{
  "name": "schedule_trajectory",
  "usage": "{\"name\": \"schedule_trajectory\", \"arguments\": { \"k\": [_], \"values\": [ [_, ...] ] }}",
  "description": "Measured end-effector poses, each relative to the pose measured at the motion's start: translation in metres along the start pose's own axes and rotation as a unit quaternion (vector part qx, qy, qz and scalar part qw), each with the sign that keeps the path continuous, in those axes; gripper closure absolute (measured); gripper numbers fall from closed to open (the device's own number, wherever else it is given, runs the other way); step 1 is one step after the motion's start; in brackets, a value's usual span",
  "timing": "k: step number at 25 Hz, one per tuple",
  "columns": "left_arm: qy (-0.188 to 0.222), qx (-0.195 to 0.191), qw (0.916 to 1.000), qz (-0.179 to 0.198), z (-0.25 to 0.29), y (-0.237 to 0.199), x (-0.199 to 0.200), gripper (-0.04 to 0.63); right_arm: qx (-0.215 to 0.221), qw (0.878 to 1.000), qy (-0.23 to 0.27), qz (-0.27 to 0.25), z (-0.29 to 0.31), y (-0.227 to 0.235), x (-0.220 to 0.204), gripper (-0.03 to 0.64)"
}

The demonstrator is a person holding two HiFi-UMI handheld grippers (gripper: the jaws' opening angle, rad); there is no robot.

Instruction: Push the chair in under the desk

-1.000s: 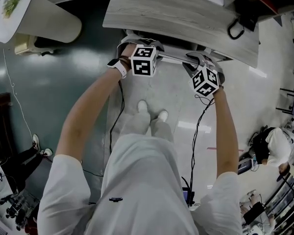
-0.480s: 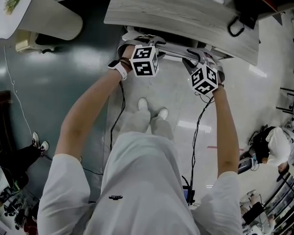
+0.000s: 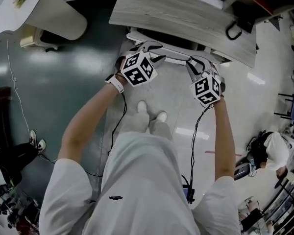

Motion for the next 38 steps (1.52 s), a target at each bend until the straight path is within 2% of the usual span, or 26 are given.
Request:
{"name": "schedule_trajectory", "arguments": {
  "k": [2, 5, 10, 16, 20, 25, 30, 38],
  "values": [
    [0.015, 0.005, 0.9992, -0.038, -0.012, 0.007, -0.001, 0.463, -0.012, 1.0, 0.006, 0.013, -0.012, -0.007, 0.002, 0.514],
    [0.037, 0.019, 0.9958, -0.081, -0.031, 0.019, -0.002, 0.529, -0.035, 0.998, 0.016, 0.042, -0.03, -0.019, 0.008, 0.514],
    [0.068, 0.037, 0.9871, -0.14, -0.064, 0.047, -0.01, 0.561, -0.083, 0.991, 0.029, 0.104, -0.065, -0.037, 0.026, 0.514],
    [0.089, 0.059, 0.9776, -0.181, -0.093, 0.085, -0.02, 0.588, -0.135, 0.975, 0.071, 0.162, -0.107, -0.05, 0.055, 0.525],
    [0.116, 0.077, 0.9658, -0.219, -0.115, 0.103, -0.02, 0.588, -0.163, 0.963, 0.09, 0.195, -0.132, -0.059, 0.069, 0.538],
    [0.165, 0.097, 0.9536, -0.232, -0.142, 0.12, -0.018, 0.589, -0.194, 0.948, 0.109, 0.227, -0.154, -0.07, 0.088, 0.563],
    [0.182, 0.095, 0.9434, -0.26, -0.161, 0.129, -0.024, 0.589, -0.211, 0.939, 0.123, 0.245, -0.173, -0.083, 0.101, 0.603],
    [0.188, 0.105, 0.9405, -0.263, -0.18, 0.13, -0.035, 0.588, -0.221, 0.929, 0.122, 0.272, -0.184, -0.107, 0.093, 0.604]
  ]
}}
Point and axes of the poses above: the fingertips, and each gripper's own axes: z forward along the fingers, y to its right, x out of its top, the point moved 10 cm from there along -z, backward along the fingers, and after that the axes turned 15 degrees about -z, right-handed, at the moved point
